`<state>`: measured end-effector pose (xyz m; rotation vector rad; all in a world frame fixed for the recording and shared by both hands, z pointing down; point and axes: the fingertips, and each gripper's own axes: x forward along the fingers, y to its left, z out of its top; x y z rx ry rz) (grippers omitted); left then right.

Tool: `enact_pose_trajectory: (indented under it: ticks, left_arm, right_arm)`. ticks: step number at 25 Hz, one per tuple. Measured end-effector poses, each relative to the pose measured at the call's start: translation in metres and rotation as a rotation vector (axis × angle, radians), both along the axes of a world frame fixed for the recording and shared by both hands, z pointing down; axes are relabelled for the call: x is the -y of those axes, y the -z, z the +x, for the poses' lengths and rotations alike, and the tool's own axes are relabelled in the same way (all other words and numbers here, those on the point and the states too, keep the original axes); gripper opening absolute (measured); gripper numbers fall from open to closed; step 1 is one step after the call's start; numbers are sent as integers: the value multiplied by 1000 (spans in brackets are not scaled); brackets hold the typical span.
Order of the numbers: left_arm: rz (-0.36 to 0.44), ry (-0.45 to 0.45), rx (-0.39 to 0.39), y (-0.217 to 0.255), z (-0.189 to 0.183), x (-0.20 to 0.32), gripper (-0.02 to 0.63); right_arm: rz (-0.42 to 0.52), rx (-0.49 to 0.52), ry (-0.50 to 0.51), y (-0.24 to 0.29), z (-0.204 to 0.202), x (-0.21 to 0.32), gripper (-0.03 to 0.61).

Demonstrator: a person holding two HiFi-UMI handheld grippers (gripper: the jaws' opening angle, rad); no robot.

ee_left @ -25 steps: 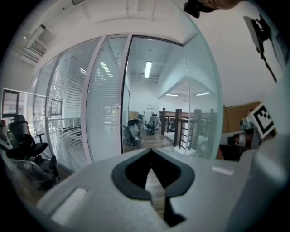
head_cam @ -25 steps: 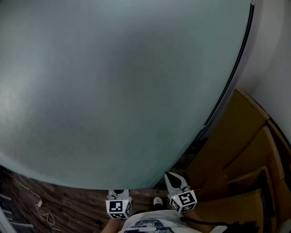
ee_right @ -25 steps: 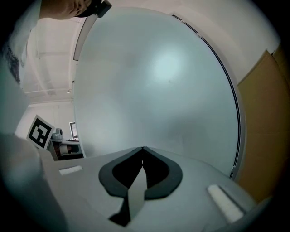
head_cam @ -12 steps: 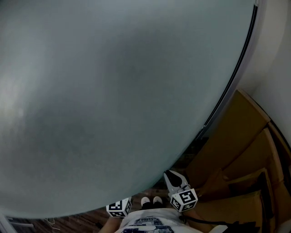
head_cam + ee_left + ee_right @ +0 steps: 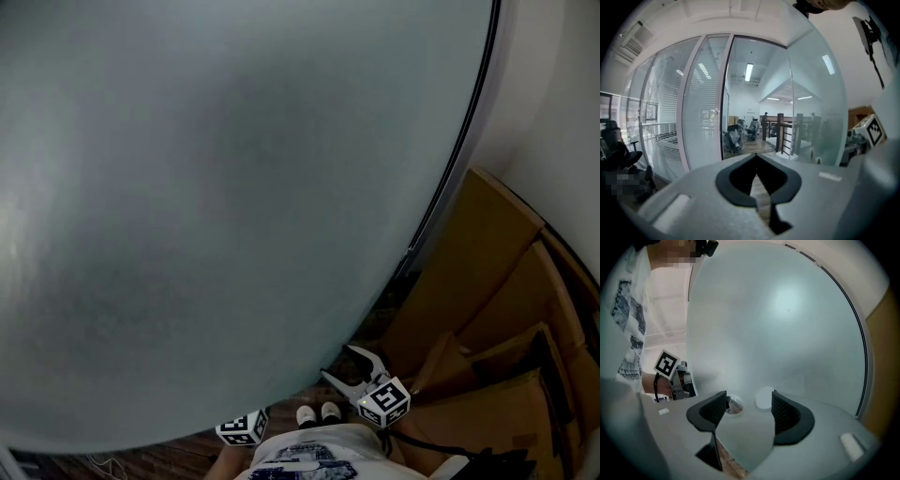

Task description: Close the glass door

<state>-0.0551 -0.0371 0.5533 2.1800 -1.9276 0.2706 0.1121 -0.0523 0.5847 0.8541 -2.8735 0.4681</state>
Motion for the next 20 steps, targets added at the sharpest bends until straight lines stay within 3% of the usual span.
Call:
enact_pose_trajectory:
  ticks: [11, 20]
  left_arm:
    - [-6, -10, 18, -1, 4, -5, 2]
    - [-22, -13, 27, -1, 4, -8, 2]
  right_arm:
    - [58, -62, 65, -15, -8, 1, 314]
    - [90, -93, 80, -21, -21, 5, 280]
